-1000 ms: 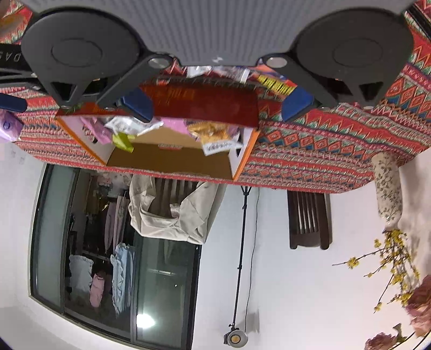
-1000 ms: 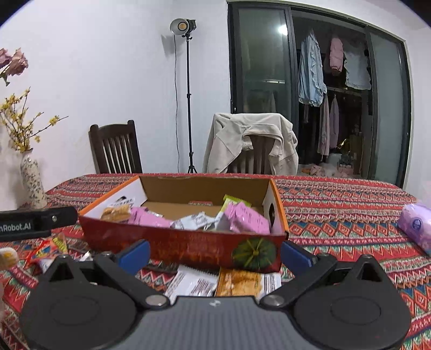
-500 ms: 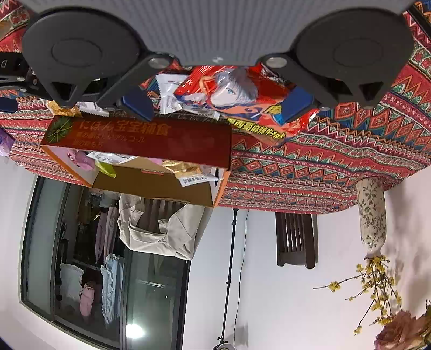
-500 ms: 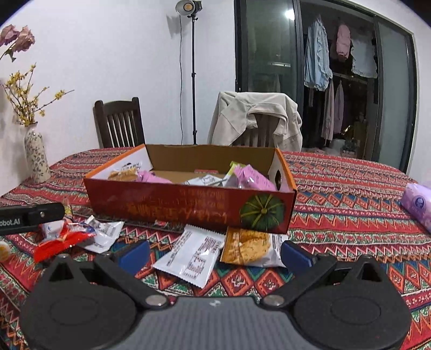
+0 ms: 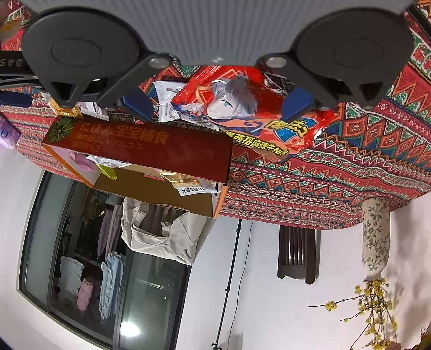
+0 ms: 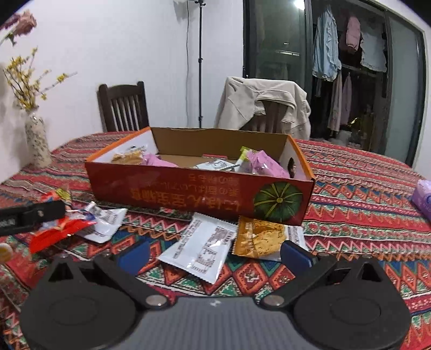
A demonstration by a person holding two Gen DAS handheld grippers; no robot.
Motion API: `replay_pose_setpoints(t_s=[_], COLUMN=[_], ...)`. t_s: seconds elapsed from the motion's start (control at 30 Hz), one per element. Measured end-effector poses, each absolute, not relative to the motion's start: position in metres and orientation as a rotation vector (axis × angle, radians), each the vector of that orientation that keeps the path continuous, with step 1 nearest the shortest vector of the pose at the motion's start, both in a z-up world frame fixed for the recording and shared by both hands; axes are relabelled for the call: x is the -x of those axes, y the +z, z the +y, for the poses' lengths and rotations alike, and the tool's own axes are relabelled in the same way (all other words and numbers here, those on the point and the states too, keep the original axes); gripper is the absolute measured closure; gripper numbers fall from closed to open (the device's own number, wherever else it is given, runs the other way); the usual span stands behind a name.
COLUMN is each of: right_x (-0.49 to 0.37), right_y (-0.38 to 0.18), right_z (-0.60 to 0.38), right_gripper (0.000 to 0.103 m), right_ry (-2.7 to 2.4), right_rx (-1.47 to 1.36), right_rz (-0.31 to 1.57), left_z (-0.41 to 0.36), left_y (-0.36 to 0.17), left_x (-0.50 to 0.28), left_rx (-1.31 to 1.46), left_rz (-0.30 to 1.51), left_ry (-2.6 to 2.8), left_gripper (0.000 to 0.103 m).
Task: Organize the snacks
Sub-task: 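Grasp a white packet with the right gripper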
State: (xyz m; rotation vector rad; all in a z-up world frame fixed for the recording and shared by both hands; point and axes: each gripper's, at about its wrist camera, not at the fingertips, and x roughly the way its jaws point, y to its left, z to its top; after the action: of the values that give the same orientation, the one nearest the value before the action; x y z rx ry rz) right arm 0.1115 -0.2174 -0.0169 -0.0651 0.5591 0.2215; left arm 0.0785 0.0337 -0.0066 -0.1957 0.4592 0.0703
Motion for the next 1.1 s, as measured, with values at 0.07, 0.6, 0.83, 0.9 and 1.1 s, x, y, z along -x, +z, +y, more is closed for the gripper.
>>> replay_pose_setpoints(t_s=[0.07, 0.6, 0.83, 0.9, 1.1], right_x=[-0.115, -0.15, -0.159, -0.161, -0.156], right_y=[-0.017, -0.018, -0.033, -0.036, -0.035], right_z=[-0.216, -0.194, -0.186, -0.184, -0.188], right_gripper=[0.0, 0.015, 0.044, 0.043, 0.054], right_ry=[0.205, 0.175, 0.203, 0.205, 0.212], right_rx=[0.073, 0.084, 0.063, 0.07, 0.049], right_rz=[0.575, 0.66, 0.731, 0.722, 0.697], left_z=[0.035, 0.038, 0.037, 0.038, 0.036], left_y=[-0.007, -0.008, -0.009, -0.009, -0.01], left_x=[-0.078, -0.075, -0.073, -0.072, -0.073], left_rx=[0.204, 0.222, 0.226, 0.228, 0.224], left_rz=[0.456, 0.442, 0.435, 0.429, 0.436], left_ry=[0.068, 0.064, 0.068, 0.065, 0.059], left_gripper=[0.0, 0.0, 0.0, 0.0, 0.0])
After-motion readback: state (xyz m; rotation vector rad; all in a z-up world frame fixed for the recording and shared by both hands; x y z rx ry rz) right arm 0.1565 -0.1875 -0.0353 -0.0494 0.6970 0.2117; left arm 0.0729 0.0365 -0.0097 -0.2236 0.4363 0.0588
